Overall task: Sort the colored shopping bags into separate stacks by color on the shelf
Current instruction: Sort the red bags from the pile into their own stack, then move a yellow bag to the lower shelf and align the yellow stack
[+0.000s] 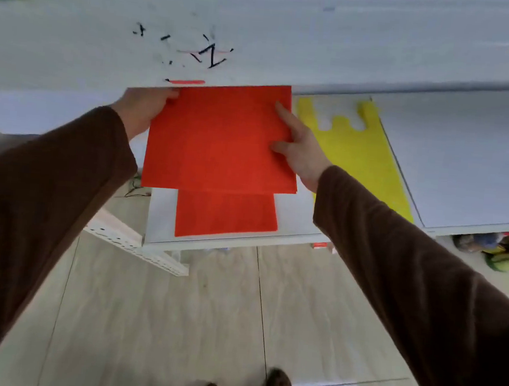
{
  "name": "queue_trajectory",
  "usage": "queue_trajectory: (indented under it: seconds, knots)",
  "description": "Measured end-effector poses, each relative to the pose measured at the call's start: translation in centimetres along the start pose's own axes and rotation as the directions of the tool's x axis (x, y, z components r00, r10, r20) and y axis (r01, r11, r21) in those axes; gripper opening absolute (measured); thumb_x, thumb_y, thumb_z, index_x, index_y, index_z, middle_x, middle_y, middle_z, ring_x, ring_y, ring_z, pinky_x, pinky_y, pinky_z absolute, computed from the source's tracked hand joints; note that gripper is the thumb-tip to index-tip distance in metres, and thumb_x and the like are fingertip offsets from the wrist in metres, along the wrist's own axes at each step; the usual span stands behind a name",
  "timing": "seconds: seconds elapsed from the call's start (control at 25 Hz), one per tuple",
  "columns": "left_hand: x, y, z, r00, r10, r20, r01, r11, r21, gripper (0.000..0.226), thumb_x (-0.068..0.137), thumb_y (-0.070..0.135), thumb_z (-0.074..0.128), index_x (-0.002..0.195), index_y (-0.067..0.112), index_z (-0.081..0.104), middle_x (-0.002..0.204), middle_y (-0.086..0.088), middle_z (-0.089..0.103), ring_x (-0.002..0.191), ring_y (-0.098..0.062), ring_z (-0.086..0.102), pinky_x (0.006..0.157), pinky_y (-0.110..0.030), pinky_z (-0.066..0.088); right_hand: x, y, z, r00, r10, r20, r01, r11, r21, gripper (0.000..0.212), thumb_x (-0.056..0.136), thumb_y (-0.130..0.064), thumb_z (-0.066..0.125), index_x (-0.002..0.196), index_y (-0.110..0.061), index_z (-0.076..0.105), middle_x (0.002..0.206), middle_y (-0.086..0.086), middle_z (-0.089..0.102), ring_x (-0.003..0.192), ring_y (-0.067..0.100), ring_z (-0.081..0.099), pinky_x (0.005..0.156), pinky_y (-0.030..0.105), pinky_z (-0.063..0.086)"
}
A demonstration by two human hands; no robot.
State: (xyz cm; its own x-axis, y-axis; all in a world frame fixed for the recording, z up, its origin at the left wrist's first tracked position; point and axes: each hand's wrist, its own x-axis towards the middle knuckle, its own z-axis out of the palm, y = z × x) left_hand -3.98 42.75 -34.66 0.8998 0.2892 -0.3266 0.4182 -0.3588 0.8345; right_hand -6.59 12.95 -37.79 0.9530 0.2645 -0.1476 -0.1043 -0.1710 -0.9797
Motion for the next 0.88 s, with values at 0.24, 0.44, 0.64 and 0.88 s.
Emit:
queue_trajectory:
  seconds: [0.24, 0.44, 0.64, 0.88]
  knots:
    - [4.4, -14.2, 6.4, 0.994, 0.100, -0.043, -0.100, 0.995, 0.002, 0.079, 0.088, -0.007, 0.058, 0.152, 0.031, 0.031, 0.141, -0.001, 0.049, 0.108, -0.009, 0.058, 0.082, -0.018, 0.051, 3.7, 15.5, 3.9, 0.986, 0.164, 0.023, -0.156, 0.967, -0.201, 0.076, 0.081, 0.008, 0.059, 0.148, -0.023, 0.038, 0.146, 0.007, 0.046, 0.121, 0.024, 0.056, 0.101, 0.041, 0.049]
    - [5.8, -16.4, 7.7, 0.984, 0.117, -0.133, -0.116, 0.993, 0.018, 0.074, 0.089, -0.006, 0.057, 0.149, 0.033, 0.036, 0.136, -0.007, 0.050, 0.104, -0.014, 0.060, 0.066, -0.013, 0.049, 3.2, 17.3, 4.1, 0.992, 0.053, -0.114, -0.086, 0.946, -0.313, 0.062, 0.086, -0.004, 0.062, 0.143, -0.021, 0.047, 0.138, 0.004, 0.052, 0.121, 0.019, 0.053, 0.106, 0.029, 0.041]
    - [5.7, -16.5, 8.2, 0.978, 0.177, -0.114, -0.155, 0.972, 0.175, 0.077, 0.087, -0.003, 0.057, 0.151, 0.030, 0.030, 0.144, -0.008, 0.048, 0.123, -0.023, 0.054, 0.098, -0.036, 0.050, 2.1, 17.4, 4.4, 0.991, -0.065, -0.113, -0.002, 0.860, -0.510, 0.060, 0.084, -0.004, 0.057, 0.142, -0.018, 0.049, 0.133, 0.006, 0.054, 0.112, 0.022, 0.057, 0.099, 0.027, 0.042]
    - [5.8, -17.2, 8.7, 0.964, 0.230, -0.134, -0.170, 0.920, 0.353, 0.071, 0.085, 0.005, 0.063, 0.147, 0.024, 0.036, 0.138, -0.013, 0.044, 0.114, -0.022, 0.053, 0.093, -0.026, 0.041, 2.1, 17.2, 4.2, 0.993, -0.027, -0.114, -0.038, 0.846, -0.532, 0.059, 0.085, -0.006, 0.056, 0.142, -0.018, 0.047, 0.135, 0.006, 0.049, 0.111, 0.023, 0.057, 0.097, 0.025, 0.042]
